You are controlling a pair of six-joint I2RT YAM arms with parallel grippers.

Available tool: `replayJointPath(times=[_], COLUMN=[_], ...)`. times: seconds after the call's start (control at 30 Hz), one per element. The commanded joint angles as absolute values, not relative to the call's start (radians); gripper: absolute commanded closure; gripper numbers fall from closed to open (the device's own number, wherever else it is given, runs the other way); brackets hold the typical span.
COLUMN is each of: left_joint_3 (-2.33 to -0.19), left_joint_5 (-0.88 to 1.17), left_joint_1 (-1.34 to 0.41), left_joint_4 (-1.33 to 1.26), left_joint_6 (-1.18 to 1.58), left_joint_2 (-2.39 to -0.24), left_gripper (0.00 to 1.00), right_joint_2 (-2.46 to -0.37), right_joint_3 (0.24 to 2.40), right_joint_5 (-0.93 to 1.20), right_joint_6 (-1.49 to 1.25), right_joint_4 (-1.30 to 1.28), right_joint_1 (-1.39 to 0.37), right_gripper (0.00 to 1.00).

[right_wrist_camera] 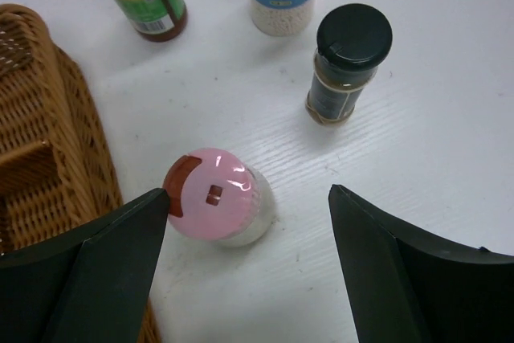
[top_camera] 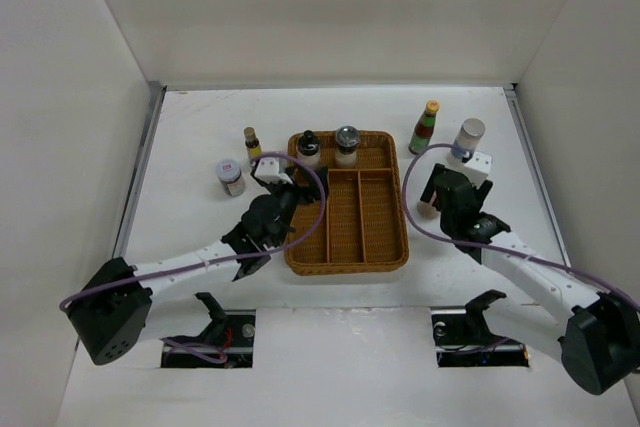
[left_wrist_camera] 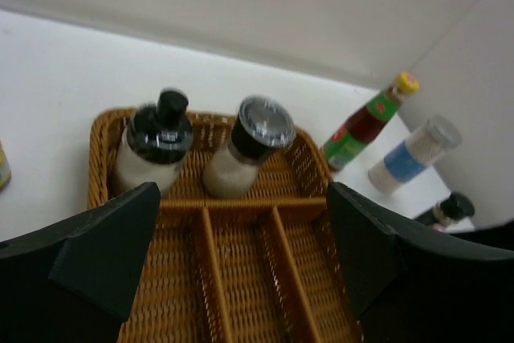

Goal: Organize the condiment bottles

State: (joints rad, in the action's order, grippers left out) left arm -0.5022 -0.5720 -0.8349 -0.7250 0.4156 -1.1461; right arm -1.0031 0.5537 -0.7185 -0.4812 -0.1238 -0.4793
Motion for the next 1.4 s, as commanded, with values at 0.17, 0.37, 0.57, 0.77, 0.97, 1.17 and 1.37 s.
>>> replayJointPath(times=[0.17, 0.37, 0.57, 0.77, 0.97, 1.17, 1.37], left_joint_3=[-0.387, -0.345, -0.325, -0.331, -0.327, -0.328, -0.321], left_joint_5=[-0.560, -0.532, -0.514, -0.500, -0.500, -0.500, -0.500], left_joint_1=[-0.890, -0.875, -0.878, -0.881, -0.877, -0.881, -0.875], left_joint_4=[-0.839, -0.931, -0.969, -0.969, -0.971, -0.973, -0.973], left_joint_6=[0.442, 0.442, 0.445, 0.448, 0.449, 0.453, 0.453], left_joint_2=[-1.127, -1.152, -1.170, -1.189, -1.190, -1.201, -1.186], left_gripper=[0.15, 0.15, 0.15, 0.15, 0.15, 0.15, 0.15], right_joint_2=[-1.106, -1.171, -1.051, -1.008, -1.051, -1.089, -1.120], right_joint_3=[0.658, 0.687, 0.627, 0.601, 0.591, 0.606, 0.609], right_joint_5=[-0.603, -0.621, -0.686, -0.624, -0.585, -0.558, -0.555], right_joint_6=[-0.495, -0.498, -0.512, -0.515, -0.511, -0.491, -0.488], right_joint_4=[-0.091, -0.072, -0.067, -0.087, -0.081, -0.048, -0.043], right_joint_1=[-0.447, -0.452, -0.490, -0.481, -0.452, -0.461, -0.436], right_gripper=[0.17, 0.19, 0.23, 0.18, 0.15, 0.15, 0.24])
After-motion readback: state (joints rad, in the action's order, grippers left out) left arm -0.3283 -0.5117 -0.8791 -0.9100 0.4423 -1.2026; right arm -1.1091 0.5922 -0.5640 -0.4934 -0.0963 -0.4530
